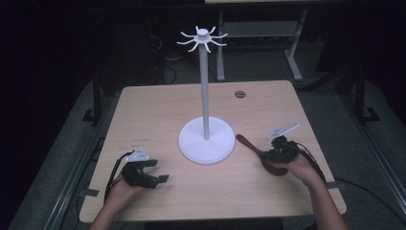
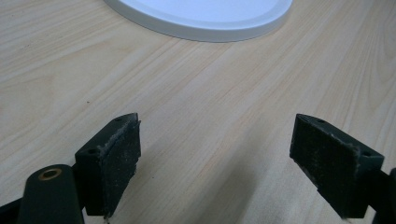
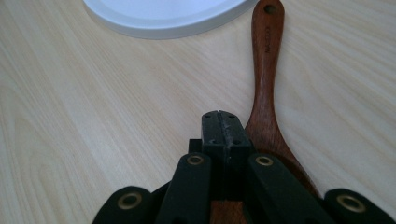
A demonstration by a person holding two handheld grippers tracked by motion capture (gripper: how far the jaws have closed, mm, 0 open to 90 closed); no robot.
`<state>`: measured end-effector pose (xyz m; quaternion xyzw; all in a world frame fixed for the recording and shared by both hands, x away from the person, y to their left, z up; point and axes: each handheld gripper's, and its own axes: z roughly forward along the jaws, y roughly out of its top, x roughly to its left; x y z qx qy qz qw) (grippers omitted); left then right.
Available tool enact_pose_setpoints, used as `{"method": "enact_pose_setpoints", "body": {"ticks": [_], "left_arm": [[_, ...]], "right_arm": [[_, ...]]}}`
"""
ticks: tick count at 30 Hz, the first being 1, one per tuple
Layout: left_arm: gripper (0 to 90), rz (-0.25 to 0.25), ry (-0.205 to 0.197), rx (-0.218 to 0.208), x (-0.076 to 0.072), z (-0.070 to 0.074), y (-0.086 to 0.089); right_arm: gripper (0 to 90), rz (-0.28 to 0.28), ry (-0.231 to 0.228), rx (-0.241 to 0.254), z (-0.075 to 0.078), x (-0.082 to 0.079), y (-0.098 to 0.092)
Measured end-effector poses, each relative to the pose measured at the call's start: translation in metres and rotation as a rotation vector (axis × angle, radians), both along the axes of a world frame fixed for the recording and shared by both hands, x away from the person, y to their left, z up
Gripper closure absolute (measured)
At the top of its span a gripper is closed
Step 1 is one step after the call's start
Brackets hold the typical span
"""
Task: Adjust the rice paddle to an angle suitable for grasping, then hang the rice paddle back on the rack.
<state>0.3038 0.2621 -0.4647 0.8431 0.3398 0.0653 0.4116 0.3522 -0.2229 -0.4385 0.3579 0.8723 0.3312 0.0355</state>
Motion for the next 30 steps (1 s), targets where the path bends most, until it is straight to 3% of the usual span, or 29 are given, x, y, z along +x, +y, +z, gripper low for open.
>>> {"method": "enact_pose_setpoints", "body": {"ticks": [5, 11, 26, 30], "left_arm": [[15.7, -0.001, 0.0, 0.001, 0.001, 0.0, 0.0], [15.6, -0.001, 0.007, 0.006, 0.001, 0.0, 0.0], [15.6, 0.001, 0.007, 0.003, 0.0, -0.001, -0.001], [15.6, -0.009, 0.002, 0.01, 0.001, -0.001, 0.0]], "right_arm": [[84.6, -0.017, -0.016, -0.003, 0.006, 0.002, 0.002], [77.3, -0.035, -0.033, -0.043, 0.013, 0.009, 0.008], [68.6, -0.079, 0.051, -0.227, 0.029, 0.043, 0.032], [66.9, -0.047, 0.104, -0.292, 0.024, 0.053, 0.04]]}}
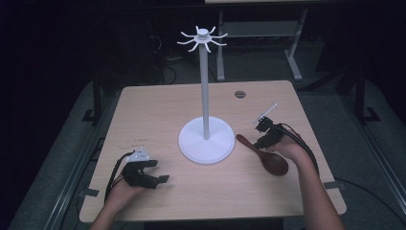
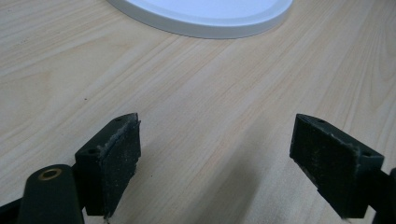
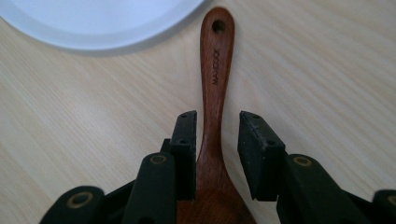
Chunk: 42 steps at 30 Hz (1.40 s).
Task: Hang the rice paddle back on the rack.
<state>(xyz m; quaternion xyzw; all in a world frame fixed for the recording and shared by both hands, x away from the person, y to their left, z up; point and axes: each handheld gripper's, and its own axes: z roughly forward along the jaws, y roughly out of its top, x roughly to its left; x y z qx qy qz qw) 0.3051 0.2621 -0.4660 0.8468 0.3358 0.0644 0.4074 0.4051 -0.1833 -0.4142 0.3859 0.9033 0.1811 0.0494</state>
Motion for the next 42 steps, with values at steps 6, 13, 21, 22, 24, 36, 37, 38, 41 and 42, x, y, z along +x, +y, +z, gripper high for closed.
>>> {"method": "enact_pose_setpoints", "body": {"ticks": [6, 13, 21, 22, 24, 36, 37, 38, 41, 42], "left_arm": [[15.6, -0.001, 0.005, 0.0, 0.0, 0.0, 0.0], [15.7, -0.002, 0.007, 0.0, 0.0, 0.0, -0.001], [15.6, -0.002, 0.007, -0.001, 0.0, 0.0, -0.001], [15.6, -0.002, 0.007, -0.001, 0.0, 0.0, -0.001], [15.6, -0.003, 0.006, 0.0, 0.0, 0.0, -0.001], [15.7, -0.003, 0.006, -0.001, 0.0, 0.0, -0.001], [15.6, -0.003, 0.006, -0.001, 0.0, 0.0, -0.001], [15.7, -0.003, 0.006, -0.002, 0.0, 0.0, -0.001], [15.6, -0.004, 0.006, 0.0, 0.0, 0.0, 0.0], [15.6, -0.004, 0.007, 0.0, 0.0, 0.0, 0.0]], "right_arm": [[66.5, 0.035, 0.06, -0.089, -0.011, 0.011, 0.014], [68.1, 0.044, 0.086, -0.122, -0.019, 0.017, 0.018], [71.9, 0.053, 0.113, -0.133, -0.025, 0.021, 0.021], [72.2, 0.052, 0.112, -0.13, -0.025, 0.021, 0.021], [73.2, 0.052, 0.118, -0.141, -0.024, 0.021, 0.023], [77.2, 0.043, 0.136, -0.195, -0.023, 0.023, 0.032], [77.2, 0.044, 0.133, -0.192, -0.023, 0.023, 0.031], [77.3, 0.047, 0.123, -0.189, -0.024, 0.023, 0.03], [77.2, 0.035, 0.128, -0.167, -0.023, 0.022, 0.028], [77.3, 0.034, 0.115, -0.148, -0.022, 0.022, 0.025]]}}
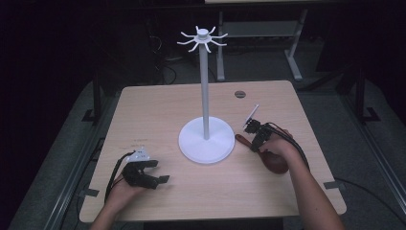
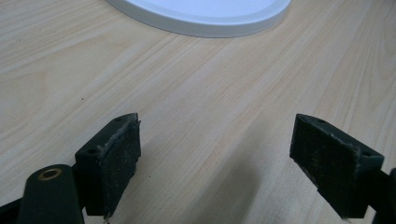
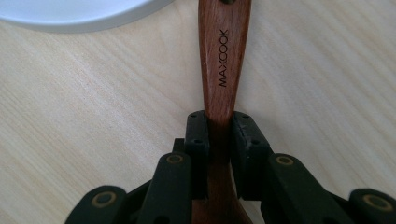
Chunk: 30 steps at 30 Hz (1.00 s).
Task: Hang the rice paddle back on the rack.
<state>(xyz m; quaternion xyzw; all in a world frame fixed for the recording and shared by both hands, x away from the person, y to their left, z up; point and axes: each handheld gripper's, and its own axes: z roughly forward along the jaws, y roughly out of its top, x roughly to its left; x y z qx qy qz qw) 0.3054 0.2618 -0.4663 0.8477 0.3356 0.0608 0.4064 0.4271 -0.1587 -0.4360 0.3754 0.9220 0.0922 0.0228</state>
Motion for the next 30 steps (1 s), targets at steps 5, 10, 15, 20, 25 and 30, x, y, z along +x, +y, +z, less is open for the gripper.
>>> {"method": "enact_pose_setpoints", "body": {"ticks": [5, 10, 15, 20, 25, 30], "left_arm": [[15.6, 0.002, -0.001, -0.002, 0.0, 0.0, -0.001], [15.6, 0.006, 0.003, -0.005, -0.001, -0.001, -0.001], [15.7, 0.005, 0.004, -0.004, -0.001, 0.0, -0.001], [15.6, 0.006, 0.005, -0.004, 0.0, -0.001, -0.002], [15.6, 0.003, 0.001, -0.002, -0.001, 0.0, -0.002], [15.6, 0.005, 0.003, -0.005, -0.001, 0.0, -0.001]], "right_arm": [[77.3, -0.01, -0.051, 0.069, 0.012, -0.004, -0.008], [77.3, 0.003, -0.146, 0.169, 0.025, -0.012, -0.019], [77.3, -0.014, -0.229, 0.257, 0.036, -0.023, -0.033], [77.4, -0.038, -0.294, 0.346, 0.043, -0.034, -0.046], [77.5, -0.065, -0.355, 0.417, 0.048, -0.042, -0.058], [77.5, -0.098, -0.406, 0.478, 0.049, -0.046, -0.071]]}}
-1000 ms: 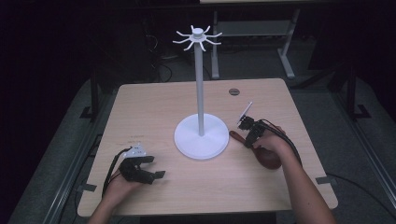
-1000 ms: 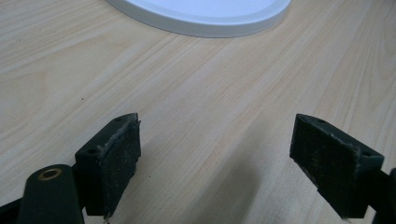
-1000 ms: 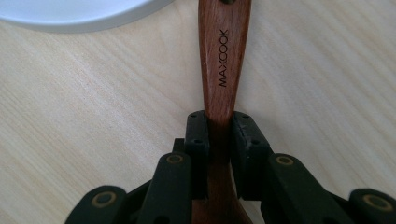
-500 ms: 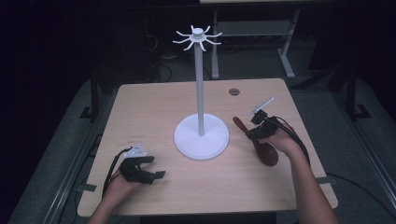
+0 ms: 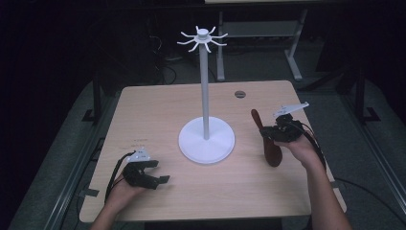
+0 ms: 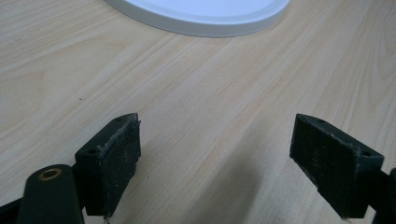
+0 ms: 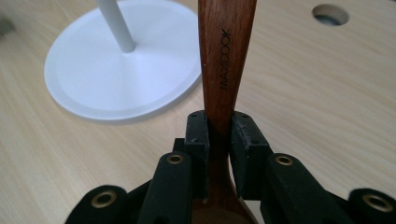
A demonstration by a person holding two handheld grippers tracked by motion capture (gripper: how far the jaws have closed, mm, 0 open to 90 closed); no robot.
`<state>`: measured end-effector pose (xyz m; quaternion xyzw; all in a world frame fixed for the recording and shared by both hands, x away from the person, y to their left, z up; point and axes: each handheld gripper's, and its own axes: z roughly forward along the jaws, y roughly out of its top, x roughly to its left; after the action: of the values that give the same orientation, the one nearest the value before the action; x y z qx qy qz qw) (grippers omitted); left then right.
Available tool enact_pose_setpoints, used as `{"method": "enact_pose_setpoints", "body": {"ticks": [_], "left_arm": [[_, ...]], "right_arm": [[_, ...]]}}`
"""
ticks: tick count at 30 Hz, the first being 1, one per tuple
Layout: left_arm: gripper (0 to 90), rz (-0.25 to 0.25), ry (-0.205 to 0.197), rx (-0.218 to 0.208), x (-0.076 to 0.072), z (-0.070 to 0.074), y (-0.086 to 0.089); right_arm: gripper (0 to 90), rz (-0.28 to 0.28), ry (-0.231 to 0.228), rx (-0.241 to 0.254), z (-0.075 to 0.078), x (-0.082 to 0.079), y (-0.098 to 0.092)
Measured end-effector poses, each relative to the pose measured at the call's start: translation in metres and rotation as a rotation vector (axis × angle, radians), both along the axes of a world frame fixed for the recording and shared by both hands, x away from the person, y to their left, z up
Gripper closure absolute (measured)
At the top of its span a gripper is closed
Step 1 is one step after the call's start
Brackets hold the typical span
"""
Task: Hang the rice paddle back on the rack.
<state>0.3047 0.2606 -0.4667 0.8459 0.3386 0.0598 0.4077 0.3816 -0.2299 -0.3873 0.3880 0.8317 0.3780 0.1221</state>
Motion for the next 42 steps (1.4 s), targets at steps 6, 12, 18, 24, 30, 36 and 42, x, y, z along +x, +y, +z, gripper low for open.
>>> {"method": "enact_pose_setpoints", "body": {"ticks": [6, 12, 18, 24, 30, 36, 42], "left_arm": [[15.6, -0.003, -0.005, 0.005, 0.001, 0.0, 0.001], [15.7, -0.004, -0.005, 0.004, 0.001, 0.0, 0.001], [15.6, -0.004, -0.007, 0.006, 0.001, 0.0, 0.001], [15.6, -0.007, -0.009, 0.009, 0.001, 0.0, 0.001], [15.7, -0.002, -0.008, 0.003, 0.001, 0.0, 0.0], [15.6, -0.002, -0.008, 0.007, 0.001, 0.0, 0.0], [15.6, 0.004, -0.004, 0.0, 0.0, -0.001, -0.001]], "right_arm": [[77.5, -0.022, -0.058, 0.084, 0.003, -0.004, -0.012], [77.6, -0.048, -0.124, 0.163, 0.006, -0.008, -0.022], [77.7, -0.056, -0.195, 0.21, 0.012, -0.012, -0.024], [77.7, -0.051, -0.251, 0.258, 0.02, -0.017, -0.026], [77.7, -0.035, -0.285, 0.289, 0.031, -0.022, -0.023], [77.8, -0.014, -0.324, 0.314, 0.052, -0.027, -0.016], [77.8, 0.011, -0.357, 0.334, 0.07, -0.029, -0.01]]}}
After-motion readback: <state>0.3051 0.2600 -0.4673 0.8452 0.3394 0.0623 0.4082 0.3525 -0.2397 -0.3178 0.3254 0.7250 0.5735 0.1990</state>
